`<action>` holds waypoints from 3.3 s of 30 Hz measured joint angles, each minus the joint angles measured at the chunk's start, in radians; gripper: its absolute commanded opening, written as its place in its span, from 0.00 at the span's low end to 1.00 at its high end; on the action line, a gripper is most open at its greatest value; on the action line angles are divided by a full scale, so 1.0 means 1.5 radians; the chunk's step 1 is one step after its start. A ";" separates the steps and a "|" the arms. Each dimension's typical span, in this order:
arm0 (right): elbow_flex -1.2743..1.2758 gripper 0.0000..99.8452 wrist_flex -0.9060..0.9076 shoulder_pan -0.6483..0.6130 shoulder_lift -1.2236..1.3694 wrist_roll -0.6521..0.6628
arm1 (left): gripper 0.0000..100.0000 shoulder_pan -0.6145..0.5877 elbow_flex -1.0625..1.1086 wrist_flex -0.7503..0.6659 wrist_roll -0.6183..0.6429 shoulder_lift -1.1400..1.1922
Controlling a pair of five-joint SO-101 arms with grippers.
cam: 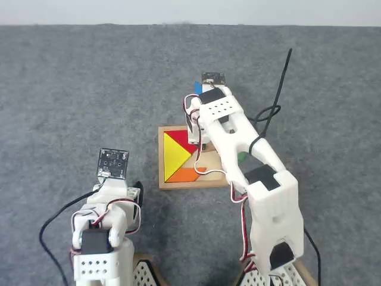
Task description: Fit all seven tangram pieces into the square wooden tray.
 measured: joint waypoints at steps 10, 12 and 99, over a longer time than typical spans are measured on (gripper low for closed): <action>-0.077 0.12 0.029 0.000 0.070 0.000 | 0.15 0.000 0.000 0.000 0.000 0.000; -0.109 0.09 0.066 0.000 0.086 0.000 | 0.15 0.000 0.000 0.000 0.000 0.000; 0.393 0.26 -0.193 -0.049 -0.305 -0.048 | 0.15 0.000 0.000 0.000 0.000 0.000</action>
